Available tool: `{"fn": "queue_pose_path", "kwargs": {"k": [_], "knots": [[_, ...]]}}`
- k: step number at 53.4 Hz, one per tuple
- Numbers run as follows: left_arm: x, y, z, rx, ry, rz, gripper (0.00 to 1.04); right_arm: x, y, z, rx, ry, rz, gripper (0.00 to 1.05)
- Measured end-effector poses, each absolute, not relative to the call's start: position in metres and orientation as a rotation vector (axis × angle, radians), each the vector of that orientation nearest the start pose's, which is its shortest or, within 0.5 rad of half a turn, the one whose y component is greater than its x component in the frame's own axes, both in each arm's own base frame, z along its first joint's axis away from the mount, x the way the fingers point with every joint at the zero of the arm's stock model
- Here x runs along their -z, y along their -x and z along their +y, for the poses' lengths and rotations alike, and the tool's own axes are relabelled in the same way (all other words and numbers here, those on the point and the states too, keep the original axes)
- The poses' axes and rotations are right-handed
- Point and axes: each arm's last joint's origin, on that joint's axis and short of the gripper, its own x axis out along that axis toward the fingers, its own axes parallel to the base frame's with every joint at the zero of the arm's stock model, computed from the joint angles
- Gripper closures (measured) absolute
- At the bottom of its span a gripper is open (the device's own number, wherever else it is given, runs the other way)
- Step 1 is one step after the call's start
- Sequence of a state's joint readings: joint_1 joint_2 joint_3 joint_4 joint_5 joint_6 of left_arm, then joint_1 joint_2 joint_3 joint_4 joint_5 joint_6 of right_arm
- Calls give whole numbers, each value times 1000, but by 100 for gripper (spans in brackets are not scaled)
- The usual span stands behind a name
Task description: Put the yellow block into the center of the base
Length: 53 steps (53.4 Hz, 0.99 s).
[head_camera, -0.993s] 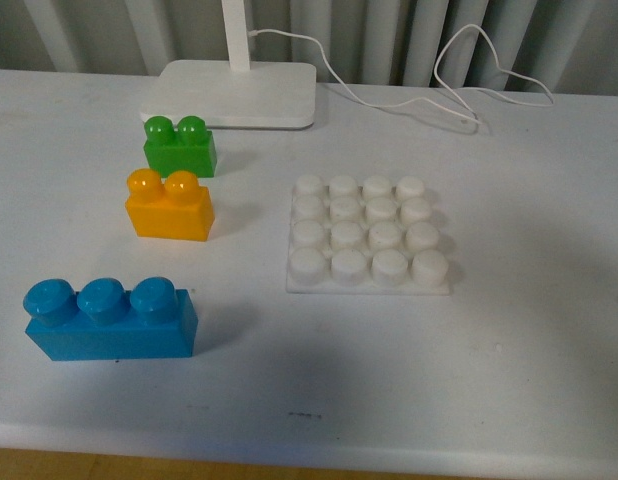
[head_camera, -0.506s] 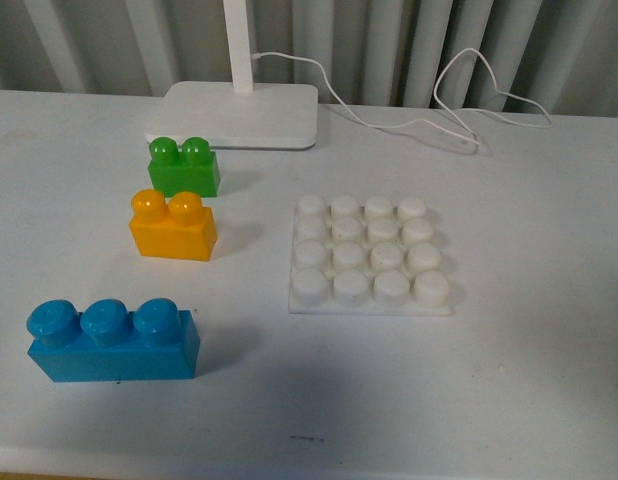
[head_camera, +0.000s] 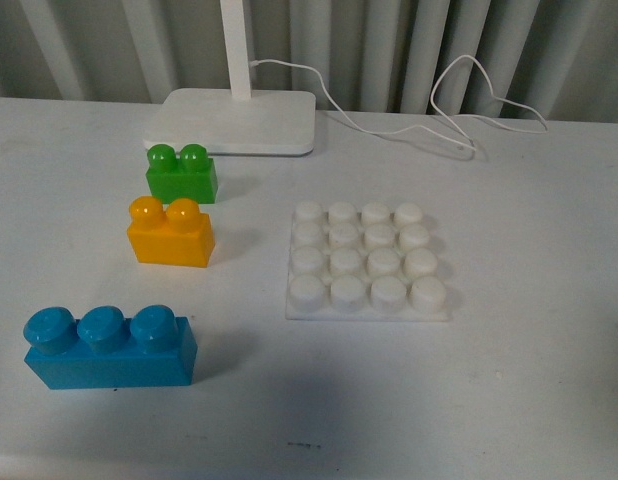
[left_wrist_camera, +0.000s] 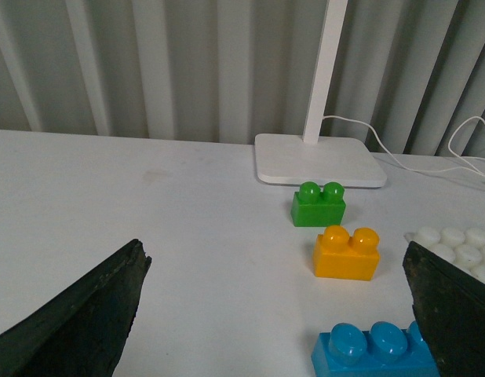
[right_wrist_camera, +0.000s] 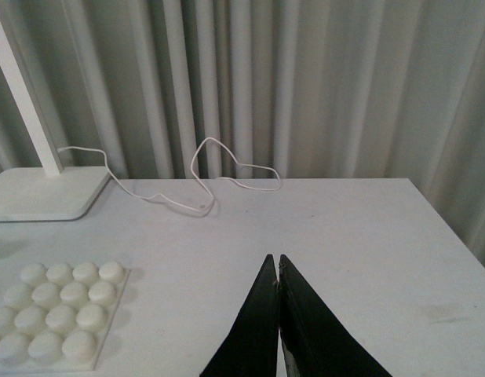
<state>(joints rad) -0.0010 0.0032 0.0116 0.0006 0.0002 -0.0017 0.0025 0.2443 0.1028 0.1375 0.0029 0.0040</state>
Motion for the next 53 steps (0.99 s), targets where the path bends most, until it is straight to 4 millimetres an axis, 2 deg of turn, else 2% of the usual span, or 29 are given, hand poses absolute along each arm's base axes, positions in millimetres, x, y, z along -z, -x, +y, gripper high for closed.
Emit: {"fn": "queue_pose_path", "kwargs": {"k": [12, 18, 27, 33, 51, 53], "knots": [[-167, -97, 0, 1, 2, -9, 6, -184, -108, 0, 0, -4, -1, 104], [-167, -97, 0, 1, 2, -9, 6, -176, -100, 0, 0, -4, 25, 104], [-167, -97, 0, 1, 2, -9, 6, -176, -98, 0, 0, -4, 0, 104], [-167, -97, 0, 1, 2, -9, 6, -165, -98, 0, 0, -4, 3, 104], [-167, -97, 0, 1, 2, -9, 6, -165, -98, 0, 0, -4, 1, 104], [-167, -97, 0, 1, 2, -9, 6, -165, -98, 0, 0, -3, 1, 95]]}}
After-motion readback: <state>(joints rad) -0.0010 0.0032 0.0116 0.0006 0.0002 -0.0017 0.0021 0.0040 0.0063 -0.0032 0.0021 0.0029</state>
